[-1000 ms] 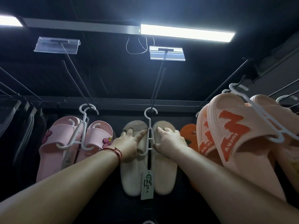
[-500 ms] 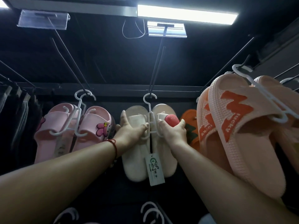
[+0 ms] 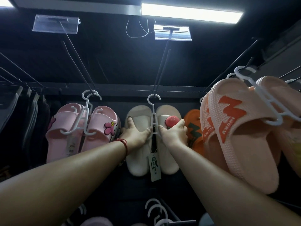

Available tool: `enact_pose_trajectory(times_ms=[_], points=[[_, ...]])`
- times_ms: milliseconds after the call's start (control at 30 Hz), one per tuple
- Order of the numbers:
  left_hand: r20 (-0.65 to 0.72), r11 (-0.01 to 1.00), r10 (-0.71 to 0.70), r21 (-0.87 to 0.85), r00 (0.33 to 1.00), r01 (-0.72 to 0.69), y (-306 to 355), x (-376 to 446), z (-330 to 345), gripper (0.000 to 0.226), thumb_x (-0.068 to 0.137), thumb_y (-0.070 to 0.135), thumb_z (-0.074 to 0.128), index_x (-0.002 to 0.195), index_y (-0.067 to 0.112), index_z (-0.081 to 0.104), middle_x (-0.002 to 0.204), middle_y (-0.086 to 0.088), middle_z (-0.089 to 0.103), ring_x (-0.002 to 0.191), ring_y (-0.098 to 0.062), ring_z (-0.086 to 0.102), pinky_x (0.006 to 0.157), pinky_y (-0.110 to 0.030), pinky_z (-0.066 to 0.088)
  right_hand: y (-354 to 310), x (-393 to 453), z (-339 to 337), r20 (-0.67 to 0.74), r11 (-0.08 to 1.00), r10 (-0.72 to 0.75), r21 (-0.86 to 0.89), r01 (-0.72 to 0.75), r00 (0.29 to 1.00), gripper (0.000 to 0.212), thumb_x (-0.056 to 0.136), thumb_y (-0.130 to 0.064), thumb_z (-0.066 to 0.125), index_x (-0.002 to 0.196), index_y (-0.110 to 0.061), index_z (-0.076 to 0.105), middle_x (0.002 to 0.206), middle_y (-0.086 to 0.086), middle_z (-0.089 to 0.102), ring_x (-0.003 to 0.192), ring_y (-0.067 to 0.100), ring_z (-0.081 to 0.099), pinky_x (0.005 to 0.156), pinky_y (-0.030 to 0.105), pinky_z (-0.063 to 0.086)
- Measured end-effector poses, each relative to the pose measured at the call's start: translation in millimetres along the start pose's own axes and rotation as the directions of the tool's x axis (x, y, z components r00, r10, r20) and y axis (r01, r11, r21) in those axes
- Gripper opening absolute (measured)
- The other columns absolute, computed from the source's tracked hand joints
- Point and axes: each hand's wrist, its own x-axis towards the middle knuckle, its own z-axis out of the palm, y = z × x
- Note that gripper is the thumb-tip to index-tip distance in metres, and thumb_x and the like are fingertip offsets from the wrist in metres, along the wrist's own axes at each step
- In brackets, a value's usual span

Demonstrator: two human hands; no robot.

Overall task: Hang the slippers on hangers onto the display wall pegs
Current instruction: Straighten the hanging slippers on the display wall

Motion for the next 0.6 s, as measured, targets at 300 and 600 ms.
enact_pose_trajectory(times_ms=[300, 600], points=[[0.090, 0.905, 0.282, 0.306, 0.955, -0.296, 1.6, -41.2, -35.3, 0.089, 0.093, 0.063, 0.053, 0.161, 0.032, 0.005, 0.164, -0.009, 0.015, 0.149, -0.031, 0.025, 0.118, -0.041, 0.028, -35.9, -29.7, -26.6, 0.256, 0.865, -0.149, -0.435, 0.251, 0.955, 0.092, 0.092, -0.038, 0.057, 0.160, -0.020, -0.003, 0.165, 0.013, -0.019, 0.152, 0.041, -0.012, 0.121, 0.055, 0.001], [0.234, 0.730, 0.384, 0.515, 0.893, -0.449, -30.8, -104.3, -102.4, 0.086, 0.091, 0.064, 0.054, 0.160, 0.040, 0.009, 0.170, 0.000, 0.004, 0.155, -0.020, 0.010, 0.123, -0.036, 0.015, -44.5, -105.5, -87.4, 0.477, 0.798, -0.327, -0.322, 0.509, 0.815, 0.055, 0.089, -0.031, 0.057, 0.142, -0.022, 0.044, 0.155, 0.000, 0.033, 0.146, 0.024, 0.027, 0.116, 0.044, 0.031]])
